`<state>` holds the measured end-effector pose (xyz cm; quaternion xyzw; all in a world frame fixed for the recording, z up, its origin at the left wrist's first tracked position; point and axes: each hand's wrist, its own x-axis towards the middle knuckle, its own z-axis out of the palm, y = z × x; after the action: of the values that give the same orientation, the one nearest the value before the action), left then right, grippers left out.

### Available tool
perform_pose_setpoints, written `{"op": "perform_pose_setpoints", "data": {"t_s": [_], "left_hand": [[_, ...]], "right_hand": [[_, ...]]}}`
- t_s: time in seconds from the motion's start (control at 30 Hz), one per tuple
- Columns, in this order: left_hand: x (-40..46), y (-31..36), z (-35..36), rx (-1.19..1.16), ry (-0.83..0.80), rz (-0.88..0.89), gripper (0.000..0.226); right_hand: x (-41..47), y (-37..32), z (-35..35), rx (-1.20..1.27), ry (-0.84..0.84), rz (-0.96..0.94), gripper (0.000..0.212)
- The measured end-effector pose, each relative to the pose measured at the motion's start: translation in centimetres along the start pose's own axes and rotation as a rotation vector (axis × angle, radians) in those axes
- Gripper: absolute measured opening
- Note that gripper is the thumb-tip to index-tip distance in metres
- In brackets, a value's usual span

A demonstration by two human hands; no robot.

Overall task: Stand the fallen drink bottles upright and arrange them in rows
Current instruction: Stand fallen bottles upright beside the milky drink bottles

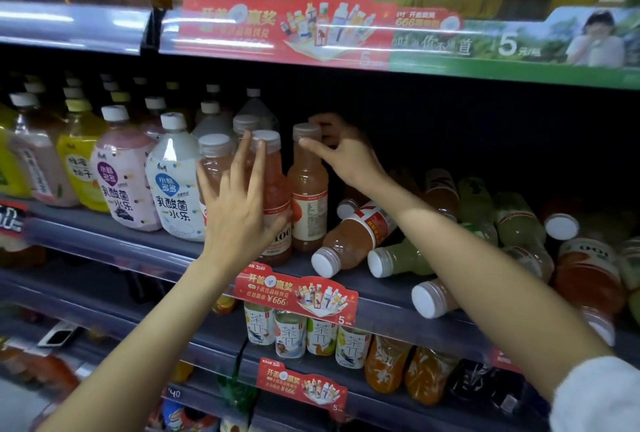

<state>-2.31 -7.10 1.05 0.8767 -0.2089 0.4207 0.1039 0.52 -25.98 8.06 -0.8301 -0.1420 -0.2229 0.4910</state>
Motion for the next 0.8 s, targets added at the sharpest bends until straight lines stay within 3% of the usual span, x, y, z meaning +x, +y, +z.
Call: {"op": "perform_pose_setpoints", "data": {"t_s": [0.17, 0.3, 0.57, 0.8], "left_hand": [[0.0, 0.0, -0.2, -0.011, -0.014, 0.011, 0.097], [-0.1, -0.2, -0.1, -0.025, -0.024, 0.009, 0.097], [-0.3, -0.2, 0.1, -0.031, -0.013, 0.01, 0.095], [-0.3, -0.1, 0.1, -0.036, -0.01, 0.011, 0.093]], "right_hand": [[-2.0, 0.8, -0.6, 0.006, -0.041, 0.089, 0.068], [-4.8, 2.5, -0.5, -0.123, -0.276, 0.139, 0.092], [-3.8, 2.5, 3.1, -0.206, -0.041, 0.121, 0.084], [-3.8, 1.5, 4.2, -0.083, -0.162, 0.159, 0.076]]}}
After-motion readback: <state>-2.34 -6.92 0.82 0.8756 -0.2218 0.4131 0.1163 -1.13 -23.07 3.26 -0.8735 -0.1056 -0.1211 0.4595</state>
